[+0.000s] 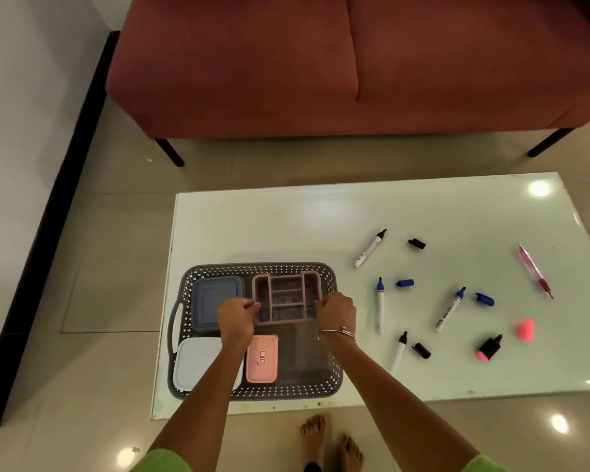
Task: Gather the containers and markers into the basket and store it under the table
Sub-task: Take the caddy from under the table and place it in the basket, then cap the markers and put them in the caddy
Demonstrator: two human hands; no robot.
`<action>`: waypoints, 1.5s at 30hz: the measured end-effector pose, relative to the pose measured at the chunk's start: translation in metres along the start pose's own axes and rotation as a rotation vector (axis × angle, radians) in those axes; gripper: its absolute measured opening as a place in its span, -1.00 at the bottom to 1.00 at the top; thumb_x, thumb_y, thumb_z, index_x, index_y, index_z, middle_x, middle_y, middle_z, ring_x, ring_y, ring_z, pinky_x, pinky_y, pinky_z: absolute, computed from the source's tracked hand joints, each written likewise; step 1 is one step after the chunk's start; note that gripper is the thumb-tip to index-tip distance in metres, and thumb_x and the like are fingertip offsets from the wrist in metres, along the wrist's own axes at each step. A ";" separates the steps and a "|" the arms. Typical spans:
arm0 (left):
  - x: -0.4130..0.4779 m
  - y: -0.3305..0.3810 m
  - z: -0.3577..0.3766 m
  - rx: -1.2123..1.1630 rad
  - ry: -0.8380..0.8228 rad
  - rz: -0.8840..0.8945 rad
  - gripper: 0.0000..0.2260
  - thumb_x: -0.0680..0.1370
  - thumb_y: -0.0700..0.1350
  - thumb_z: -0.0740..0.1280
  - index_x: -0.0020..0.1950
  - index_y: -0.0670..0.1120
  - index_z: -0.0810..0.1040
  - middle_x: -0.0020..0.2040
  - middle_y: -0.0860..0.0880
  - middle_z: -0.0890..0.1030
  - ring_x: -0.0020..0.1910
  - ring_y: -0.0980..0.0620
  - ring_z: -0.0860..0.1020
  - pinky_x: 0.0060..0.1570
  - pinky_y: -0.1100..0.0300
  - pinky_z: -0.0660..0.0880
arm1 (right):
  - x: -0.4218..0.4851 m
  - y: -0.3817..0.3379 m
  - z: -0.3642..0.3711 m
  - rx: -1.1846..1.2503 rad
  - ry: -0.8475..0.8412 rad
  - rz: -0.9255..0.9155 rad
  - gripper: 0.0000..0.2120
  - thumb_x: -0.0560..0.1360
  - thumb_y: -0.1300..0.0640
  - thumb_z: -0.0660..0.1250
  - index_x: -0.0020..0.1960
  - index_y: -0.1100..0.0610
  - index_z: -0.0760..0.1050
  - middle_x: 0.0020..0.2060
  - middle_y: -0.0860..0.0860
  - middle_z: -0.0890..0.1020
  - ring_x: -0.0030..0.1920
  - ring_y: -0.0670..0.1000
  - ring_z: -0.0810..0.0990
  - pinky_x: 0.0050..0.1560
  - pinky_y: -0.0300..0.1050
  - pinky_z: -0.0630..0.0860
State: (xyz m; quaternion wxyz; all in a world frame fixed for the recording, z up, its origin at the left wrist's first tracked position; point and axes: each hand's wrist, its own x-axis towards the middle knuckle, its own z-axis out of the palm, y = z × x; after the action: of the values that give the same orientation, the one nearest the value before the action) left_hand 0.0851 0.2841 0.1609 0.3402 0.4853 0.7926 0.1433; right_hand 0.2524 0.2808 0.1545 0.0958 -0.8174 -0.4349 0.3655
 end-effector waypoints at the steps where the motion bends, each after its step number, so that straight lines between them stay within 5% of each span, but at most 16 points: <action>1: -0.003 0.003 -0.001 0.034 0.014 0.018 -0.81 0.50 -0.18 0.36 -0.16 -0.32 0.64 -0.24 -0.28 0.66 -0.30 -0.10 0.55 -0.33 0.11 0.38 | -0.002 0.000 -0.005 0.016 0.015 -0.007 -0.74 0.51 0.06 0.27 -0.02 0.26 0.57 -0.09 0.20 0.68 -0.11 0.16 0.64 -0.17 -0.17 0.48; 4: -0.022 0.023 -0.003 0.172 0.061 0.120 -0.79 0.56 -0.13 0.28 -0.04 -0.28 0.57 -0.15 -0.26 0.65 -0.21 -0.16 0.60 -0.34 0.11 0.42 | -0.010 0.007 -0.032 0.100 0.114 -0.055 -0.72 0.49 -0.01 0.28 -0.05 0.21 0.60 -0.13 0.14 0.69 -0.11 0.15 0.63 -0.18 -0.17 0.39; 9: -0.068 0.084 0.028 0.207 -0.064 0.451 -0.74 0.60 -0.13 0.21 0.22 -0.23 0.49 0.06 -0.21 0.65 0.00 -0.13 0.63 -0.01 0.08 0.56 | -0.017 0.058 -0.094 0.110 0.276 -0.011 -0.73 0.46 -0.07 0.31 0.05 0.07 0.58 -0.07 0.01 0.70 -0.07 0.06 0.64 -0.01 -0.05 0.55; 16: -0.094 0.147 0.116 0.065 -0.332 0.295 -0.57 0.58 -0.04 0.23 0.42 -0.13 0.32 0.37 -0.13 0.45 0.35 -0.05 0.39 0.37 0.13 0.31 | 0.024 0.139 -0.146 0.056 0.185 -0.076 -0.77 0.42 0.10 0.41 0.04 0.17 0.59 -0.05 0.11 0.69 0.03 0.12 0.60 0.09 0.00 0.48; 23: -0.087 0.158 0.205 0.183 -0.210 0.066 -0.56 0.57 0.00 0.23 0.38 -0.18 0.30 0.35 -0.15 0.42 0.35 -0.06 0.38 0.34 0.15 0.30 | 0.110 0.178 -0.151 -0.076 -0.050 -0.327 -0.60 0.43 0.09 0.40 0.24 0.14 0.49 0.19 0.14 0.57 0.18 0.13 0.53 0.24 0.03 0.45; 28: -0.082 0.151 0.235 0.339 -0.150 -0.023 -0.63 0.54 0.03 0.29 0.26 -0.16 0.39 0.18 -0.12 0.48 0.13 -0.03 0.50 0.06 0.15 0.50 | 0.147 0.185 -0.126 -0.239 -0.148 -0.459 -0.55 0.46 0.05 0.35 0.32 0.11 0.40 0.26 0.13 0.49 0.28 0.11 0.43 0.32 -0.06 0.32; 33: -0.079 0.147 0.241 0.399 -0.173 0.027 -0.75 0.58 -0.06 0.23 0.20 -0.15 0.37 0.14 -0.12 0.51 0.04 -0.07 0.56 -0.06 0.10 0.51 | 0.159 0.177 -0.115 -0.347 -0.148 -0.535 -0.72 0.50 0.11 0.30 0.18 0.17 0.49 0.11 0.13 0.53 0.09 0.10 0.49 0.12 -0.11 0.43; 38: -0.075 0.149 0.218 0.324 -0.202 0.103 -0.80 0.60 -0.11 0.17 0.18 -0.16 0.42 0.01 -0.17 0.60 -0.08 -0.11 0.57 -0.23 0.11 0.39 | 0.154 0.170 -0.134 -0.052 -0.160 -0.386 -0.81 0.42 0.26 0.39 0.03 0.26 0.57 -0.02 0.21 0.66 0.01 0.17 0.59 0.02 -0.19 0.40; 45: -0.072 0.148 0.176 0.215 -0.226 0.198 -0.81 0.58 -0.20 0.22 0.14 -0.17 0.56 0.00 -0.22 0.61 -0.16 -0.08 0.51 -0.08 0.00 0.48 | 0.135 0.159 -0.159 -0.015 -0.234 -0.414 -0.79 0.38 0.34 0.40 0.01 0.25 0.61 -0.03 0.20 0.67 -0.02 0.16 0.61 0.01 -0.26 0.39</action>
State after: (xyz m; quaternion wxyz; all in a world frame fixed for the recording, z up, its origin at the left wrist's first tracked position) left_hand 0.3256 0.2757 0.1442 0.3575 0.6075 0.7085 0.0351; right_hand 0.5101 0.3158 0.1230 0.1116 -0.6635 -0.6043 0.4268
